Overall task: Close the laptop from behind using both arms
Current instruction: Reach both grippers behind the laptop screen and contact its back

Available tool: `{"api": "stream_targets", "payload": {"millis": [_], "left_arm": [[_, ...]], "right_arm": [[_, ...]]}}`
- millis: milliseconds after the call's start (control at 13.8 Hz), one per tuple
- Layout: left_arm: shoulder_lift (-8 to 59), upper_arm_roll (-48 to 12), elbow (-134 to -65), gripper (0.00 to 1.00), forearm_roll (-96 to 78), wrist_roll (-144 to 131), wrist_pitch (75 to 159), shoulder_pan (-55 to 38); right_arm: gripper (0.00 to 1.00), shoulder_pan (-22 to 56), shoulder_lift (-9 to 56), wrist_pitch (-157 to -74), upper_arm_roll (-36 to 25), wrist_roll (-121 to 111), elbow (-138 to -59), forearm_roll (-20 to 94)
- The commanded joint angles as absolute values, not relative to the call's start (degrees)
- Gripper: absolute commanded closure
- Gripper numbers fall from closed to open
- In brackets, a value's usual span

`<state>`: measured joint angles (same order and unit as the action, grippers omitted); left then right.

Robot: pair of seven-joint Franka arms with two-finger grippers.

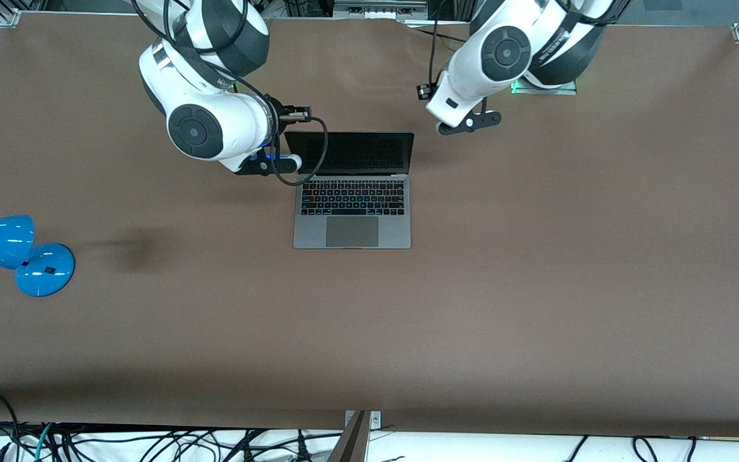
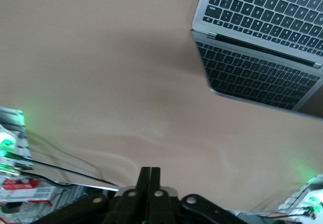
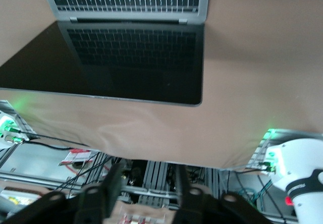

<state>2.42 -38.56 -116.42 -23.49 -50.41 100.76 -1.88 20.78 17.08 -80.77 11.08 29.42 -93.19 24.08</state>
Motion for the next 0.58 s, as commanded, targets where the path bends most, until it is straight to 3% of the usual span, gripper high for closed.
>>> {"api": "stream_targets", "payload": {"millis": [0,144,506], "left_arm": [[5.2,-40.7,-116.0,1.00,-26.1,-54.0,102.4,-1.7],[8.7,-41.1,-115.8,1.00,-26.5,-53.3,103.4,-2.1],[13.1,-41.0,-115.6,1.00,-26.5,-53.7,108.7,-3.3]], "right_arm": [[0.82,22.0,17.3,-80.9,11.3,31.3,-94.8,25.6],[0.92,23.4,18.7,-81.2,11.3,31.2,-95.3,25.4],[0.92,23.5,22.0,-82.4,11.3,29.0,-98.3,23.5]]}}
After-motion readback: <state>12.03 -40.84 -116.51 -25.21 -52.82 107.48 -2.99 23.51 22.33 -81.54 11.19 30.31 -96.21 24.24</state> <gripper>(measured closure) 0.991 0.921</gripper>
